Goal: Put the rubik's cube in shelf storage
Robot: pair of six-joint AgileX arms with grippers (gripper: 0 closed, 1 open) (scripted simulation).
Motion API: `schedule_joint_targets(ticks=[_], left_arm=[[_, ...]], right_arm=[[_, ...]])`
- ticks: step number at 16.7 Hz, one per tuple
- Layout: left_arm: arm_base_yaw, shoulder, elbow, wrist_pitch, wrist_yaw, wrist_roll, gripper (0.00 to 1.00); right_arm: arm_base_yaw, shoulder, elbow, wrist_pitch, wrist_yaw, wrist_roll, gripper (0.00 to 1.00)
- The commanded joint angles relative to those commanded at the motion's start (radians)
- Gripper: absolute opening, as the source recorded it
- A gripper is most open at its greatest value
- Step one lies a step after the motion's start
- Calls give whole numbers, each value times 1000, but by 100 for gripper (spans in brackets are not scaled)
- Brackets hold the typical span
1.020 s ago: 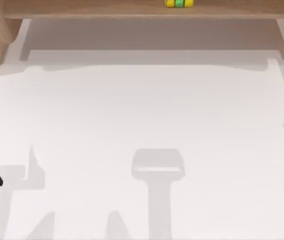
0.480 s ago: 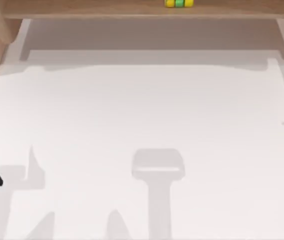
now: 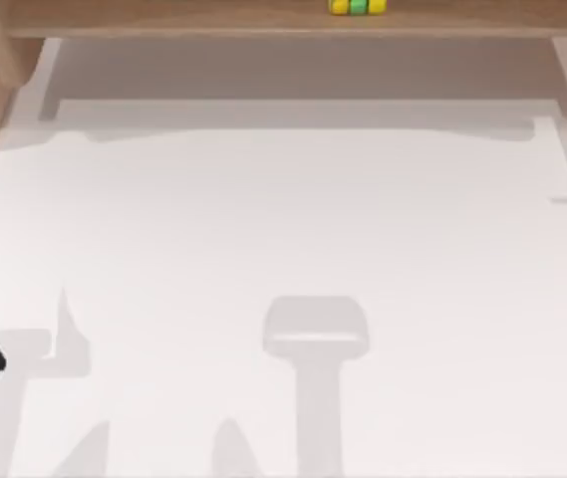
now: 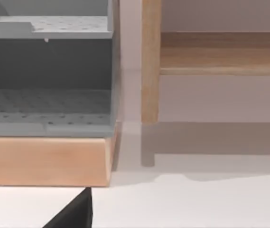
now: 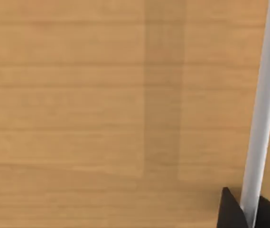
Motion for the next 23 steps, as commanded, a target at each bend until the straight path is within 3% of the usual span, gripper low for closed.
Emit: schedule_joint_targets(ticks=[5, 11, 18, 23], left_arm=[[0, 0, 0, 0, 0, 0, 100], [0, 0, 0, 0, 0, 0, 100], [0, 0, 0, 0, 0, 0, 100], [0, 0, 0, 0, 0, 0, 100]], right_arm=[[4, 9, 12, -13, 10, 0, 0], [60, 84, 216, -125, 67, 1, 0], [75, 111, 257, -156, 89, 2, 0], [113, 187, 428, -245, 125, -2, 0]])
